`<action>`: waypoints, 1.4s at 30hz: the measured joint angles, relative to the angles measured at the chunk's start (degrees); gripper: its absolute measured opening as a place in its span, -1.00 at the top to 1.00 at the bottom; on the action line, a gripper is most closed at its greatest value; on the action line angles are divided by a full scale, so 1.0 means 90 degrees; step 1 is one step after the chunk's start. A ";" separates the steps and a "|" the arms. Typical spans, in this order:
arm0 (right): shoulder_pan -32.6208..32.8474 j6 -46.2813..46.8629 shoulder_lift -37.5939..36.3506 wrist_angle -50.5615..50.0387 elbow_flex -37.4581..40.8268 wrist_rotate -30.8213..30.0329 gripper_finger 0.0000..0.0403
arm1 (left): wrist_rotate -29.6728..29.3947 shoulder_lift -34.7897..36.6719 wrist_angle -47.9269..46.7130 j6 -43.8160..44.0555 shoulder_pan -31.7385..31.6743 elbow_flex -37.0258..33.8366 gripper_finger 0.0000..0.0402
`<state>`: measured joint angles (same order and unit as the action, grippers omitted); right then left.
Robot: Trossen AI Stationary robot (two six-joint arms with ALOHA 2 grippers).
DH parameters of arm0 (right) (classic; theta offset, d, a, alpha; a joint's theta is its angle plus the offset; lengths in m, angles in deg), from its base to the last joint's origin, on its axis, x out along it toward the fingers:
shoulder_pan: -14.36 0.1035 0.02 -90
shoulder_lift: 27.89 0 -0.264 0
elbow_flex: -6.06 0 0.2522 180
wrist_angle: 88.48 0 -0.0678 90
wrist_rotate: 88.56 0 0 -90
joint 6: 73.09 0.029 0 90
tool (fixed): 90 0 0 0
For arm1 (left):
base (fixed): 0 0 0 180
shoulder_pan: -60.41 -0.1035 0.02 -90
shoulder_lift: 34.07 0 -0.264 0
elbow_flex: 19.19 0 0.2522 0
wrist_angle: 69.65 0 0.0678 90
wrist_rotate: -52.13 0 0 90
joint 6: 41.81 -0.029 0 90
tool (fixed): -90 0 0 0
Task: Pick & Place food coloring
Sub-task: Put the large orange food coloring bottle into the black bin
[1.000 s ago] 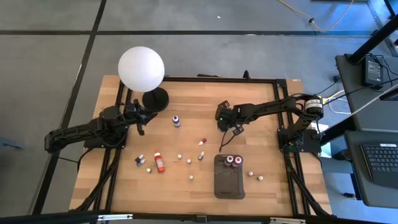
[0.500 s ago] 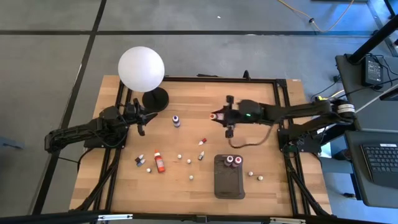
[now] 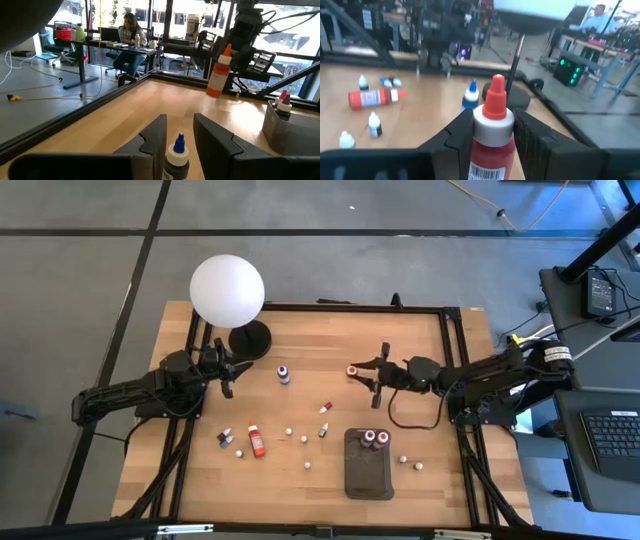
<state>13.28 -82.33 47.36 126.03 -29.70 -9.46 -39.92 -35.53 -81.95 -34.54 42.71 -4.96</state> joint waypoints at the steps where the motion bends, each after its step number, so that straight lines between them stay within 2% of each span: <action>1: 0.0000 0.0000 0.0104 -0.0003 0.0000 -0.0001 0.38 | 0.0000 0.0000 0.0000 0.0000 -0.0002 0.0000 0.53; 7: 0.0000 0.0229 0.0973 0.0278 0.0006 -0.0006 0.37 | -0.0002 0.0000 0.0000 -0.0005 -0.0002 0.0002 0.54; 16: 0.0000 0.0355 0.2511 0.2442 0.0004 -0.0019 0.36 | -0.0005 0.0000 0.0000 -0.0009 -0.0002 0.0002 0.53; 20: 0.0000 0.0579 0.2979 0.2854 0.0002 -0.0019 0.36 | -0.0005 0.0000 0.0000 -0.0010 0.0000 0.0001 0.55; 33: -0.0005 0.0679 0.3485 0.3064 -0.0002 -0.0015 0.36 | -0.0010 0.0000 0.0000 -0.0013 0.0000 0.0000 0.53; 42: -0.0005 0.0631 0.3511 0.3047 -0.0007 -0.0010 0.36 | -0.0010 0.0000 0.0000 -0.0013 0.0000 0.0000 0.53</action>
<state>13.24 -76.64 78.96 153.45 -29.77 -9.55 -40.00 -35.53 -81.95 -34.65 42.72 -4.96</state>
